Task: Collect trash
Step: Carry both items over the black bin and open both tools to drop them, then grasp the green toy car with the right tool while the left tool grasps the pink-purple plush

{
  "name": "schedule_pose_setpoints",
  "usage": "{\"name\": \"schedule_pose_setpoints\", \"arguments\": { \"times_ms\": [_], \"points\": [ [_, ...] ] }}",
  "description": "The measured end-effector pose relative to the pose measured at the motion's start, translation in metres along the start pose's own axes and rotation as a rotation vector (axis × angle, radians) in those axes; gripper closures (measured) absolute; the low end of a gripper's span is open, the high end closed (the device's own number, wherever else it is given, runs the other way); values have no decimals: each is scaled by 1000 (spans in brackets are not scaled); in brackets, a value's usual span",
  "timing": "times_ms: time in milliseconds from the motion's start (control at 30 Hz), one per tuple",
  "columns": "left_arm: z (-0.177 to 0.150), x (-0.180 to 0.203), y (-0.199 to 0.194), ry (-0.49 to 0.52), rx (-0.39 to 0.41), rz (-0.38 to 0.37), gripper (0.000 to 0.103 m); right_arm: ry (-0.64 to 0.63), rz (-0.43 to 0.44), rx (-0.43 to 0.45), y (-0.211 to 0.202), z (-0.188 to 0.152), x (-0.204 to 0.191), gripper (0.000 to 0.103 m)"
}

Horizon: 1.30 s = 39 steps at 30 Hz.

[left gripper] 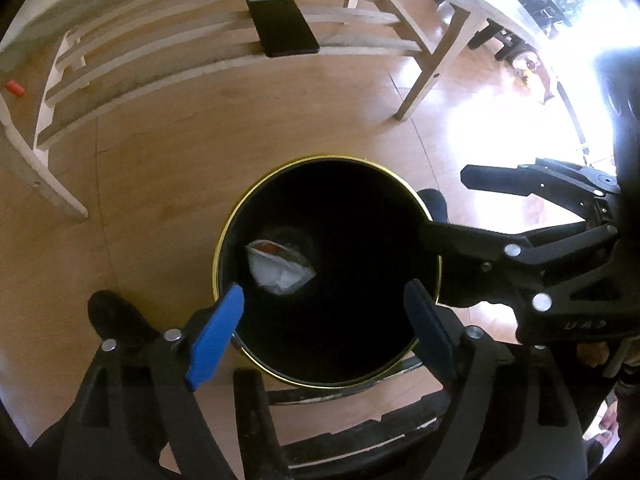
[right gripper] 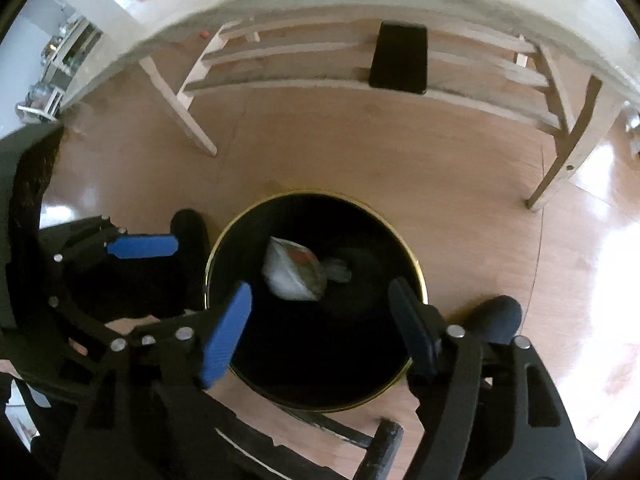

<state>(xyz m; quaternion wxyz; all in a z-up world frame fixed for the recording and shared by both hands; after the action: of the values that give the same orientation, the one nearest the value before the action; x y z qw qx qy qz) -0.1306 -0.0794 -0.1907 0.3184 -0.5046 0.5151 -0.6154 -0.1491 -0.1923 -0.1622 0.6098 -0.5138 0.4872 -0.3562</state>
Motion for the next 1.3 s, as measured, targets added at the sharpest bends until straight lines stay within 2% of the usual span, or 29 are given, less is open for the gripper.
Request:
{"name": "schedule_pose_setpoints", "arguments": {
  "times_ms": [167, 200, 267, 300, 367, 433, 467, 533, 567, 667, 800, 933, 1033, 1167, 1300],
  "points": [
    [5, 4, -26, -2, 65, -26, 21, 9, 22, 115, -35, 8, 0, 33],
    [8, 5, -40, -8, 105, -44, 20, 15, 34, 151, -46, 10, 1, 33],
    [12, 5, -60, -9, 159, -50, 17, 35, 44, 248, -75, 17, 4, 30],
    [17, 4, -78, -14, 213, -46, 17, 51, 44, 310, -93, 22, 7, 28],
    [24, 0, -101, -22, 286, -29, 13, 74, 24, 420, -125, 34, 13, 20],
    [35, -9, -135, -47, 406, 42, 11, 88, -14, 485, -146, 47, 16, 19],
    [39, -11, -144, -54, 436, 68, 11, 96, -38, 514, -156, 59, 19, 19],
    [56, -19, -169, -71, 521, 171, 10, 116, -54, 540, -165, 78, 23, 19],
    [67, -24, -179, -82, 554, 222, 9, 133, -53, 546, -171, 93, 26, 19],
    [100, -34, -196, -118, 609, 314, 8, 177, -72, 563, -177, 130, 40, 19],
    [138, -56, -202, -148, 648, 363, 7, 235, -120, 555, -170, 177, 62, 19],
    [181, -77, -187, -153, 626, 408, 7, 264, -187, 530, -157, 217, 83, 19],
    [205, -95, -175, -202, 603, 398, 7, 278, -228, 514, -146, 240, 95, 20],
    [229, -114, -163, -274, 563, 349, 7, 290, -241, 471, -126, 260, 107, 21],
    [247, -121, -155, -265, 539, 380, 7, 302, -237, 450, -115, 274, 117, 21]
  ]
}}
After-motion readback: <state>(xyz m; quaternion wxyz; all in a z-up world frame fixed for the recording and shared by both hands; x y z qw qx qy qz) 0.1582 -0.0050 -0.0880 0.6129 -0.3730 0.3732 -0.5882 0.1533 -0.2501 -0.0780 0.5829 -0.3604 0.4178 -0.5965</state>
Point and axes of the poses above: each gripper's, at about its wrist camera, not at the fingertips, and y roughly the way its jaws point, x to its right, z to its top, the point moved 3 cm from there along y, roughly the way its jaws point, and after that the axes turned 10 degrees about -x, right-handed, at the moved point
